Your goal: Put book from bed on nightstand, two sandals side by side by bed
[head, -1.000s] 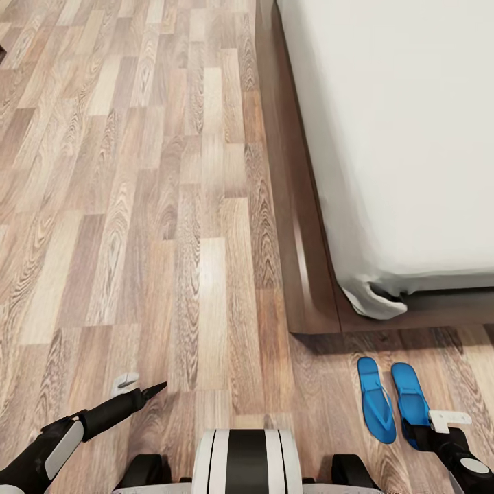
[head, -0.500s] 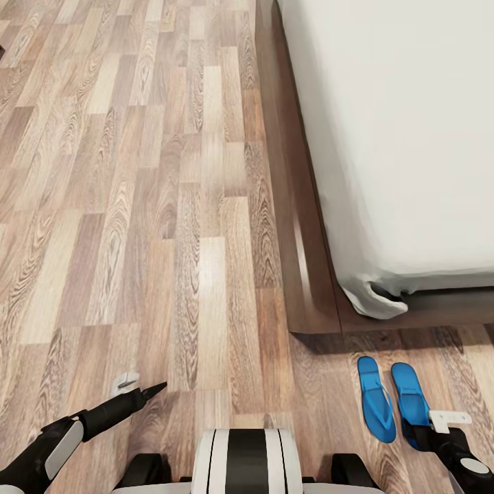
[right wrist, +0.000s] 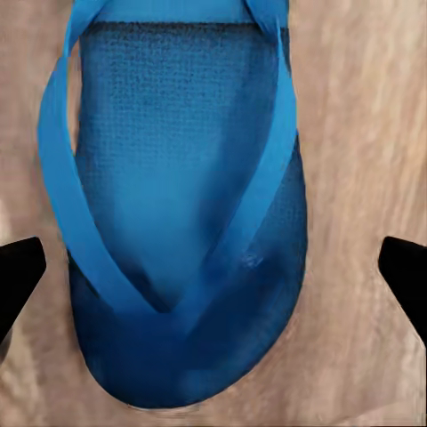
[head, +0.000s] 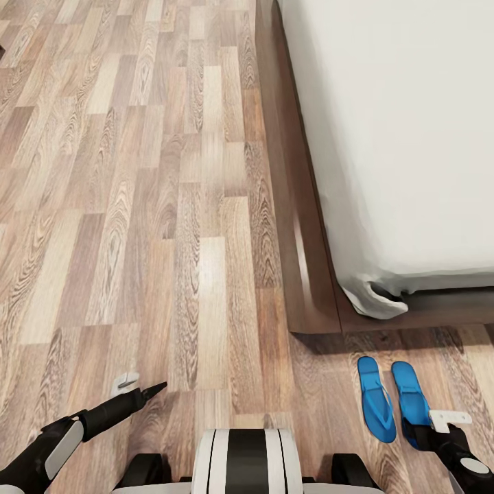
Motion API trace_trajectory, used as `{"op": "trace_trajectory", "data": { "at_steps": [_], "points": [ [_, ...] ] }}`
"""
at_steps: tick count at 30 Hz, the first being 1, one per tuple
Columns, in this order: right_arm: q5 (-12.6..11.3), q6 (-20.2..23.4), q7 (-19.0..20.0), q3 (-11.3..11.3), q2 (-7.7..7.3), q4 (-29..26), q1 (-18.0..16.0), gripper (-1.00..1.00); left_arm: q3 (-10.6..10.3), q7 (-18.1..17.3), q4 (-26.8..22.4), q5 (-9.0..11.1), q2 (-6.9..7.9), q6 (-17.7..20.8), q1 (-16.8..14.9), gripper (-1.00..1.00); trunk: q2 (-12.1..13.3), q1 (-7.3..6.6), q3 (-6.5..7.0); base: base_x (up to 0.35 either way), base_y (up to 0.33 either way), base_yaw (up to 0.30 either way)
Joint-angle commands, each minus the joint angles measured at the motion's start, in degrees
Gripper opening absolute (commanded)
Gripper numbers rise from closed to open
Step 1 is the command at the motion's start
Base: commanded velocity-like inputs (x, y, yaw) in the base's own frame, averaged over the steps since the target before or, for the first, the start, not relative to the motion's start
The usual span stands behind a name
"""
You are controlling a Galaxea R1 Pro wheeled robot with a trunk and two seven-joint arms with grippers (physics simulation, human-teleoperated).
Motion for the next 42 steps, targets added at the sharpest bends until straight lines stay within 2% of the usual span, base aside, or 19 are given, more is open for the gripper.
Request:
{"op": "trace_trajectory", "data": {
  "at_steps": [1, 11, 17, 24, 42],
  "points": [
    [0.20, -0.18, 0.25, -0.23, 0.03, 0.03, -0.02, 1.00, -0.25, 0.01, -0.01, 0.60, 0.05, 0.43, -0.02, 1.00, -0.01, -0.01, -0.02, 0.000, 0.000, 0.000],
    [0.20, -0.18, 0.25, -0.23, 0.03, 0.04, -0.02, 1.00, -0.25, 0.01, -0.01, 0.62, 0.11, 0.43, -0.02, 1.00, -0.01, -0.01, -0.02, 0.000, 0.000, 0.000],
    [0.20, -0.20, 0.26, -0.23, 0.03, 0.03, -0.02, 1.00, -0.25, 0.01, -0.01, 0.60, 0.09, 0.43, -0.02, 1.00, 0.07, -0.16, 1.30, 0.000, 0.000, 0.000],
    [0.20, -0.18, 0.25, -0.23, 0.03, 0.02, -0.02, 1.00, -0.25, -0.06, -0.01, 0.66, 0.10, 0.43, -0.02, 1.00, 0.07, -0.16, 1.30, 0.000, 0.000, 0.000],
    [0.11, 0.05, 0.51, -0.33, -0.06, -1.41, -0.02, 1.00, -0.25, 0.01, -0.01, 0.60, 0.07, 0.52, -0.02, 1.00, 0.31, -0.63, 5.29, 0.000, 0.000, 0.000]
  ]
}}
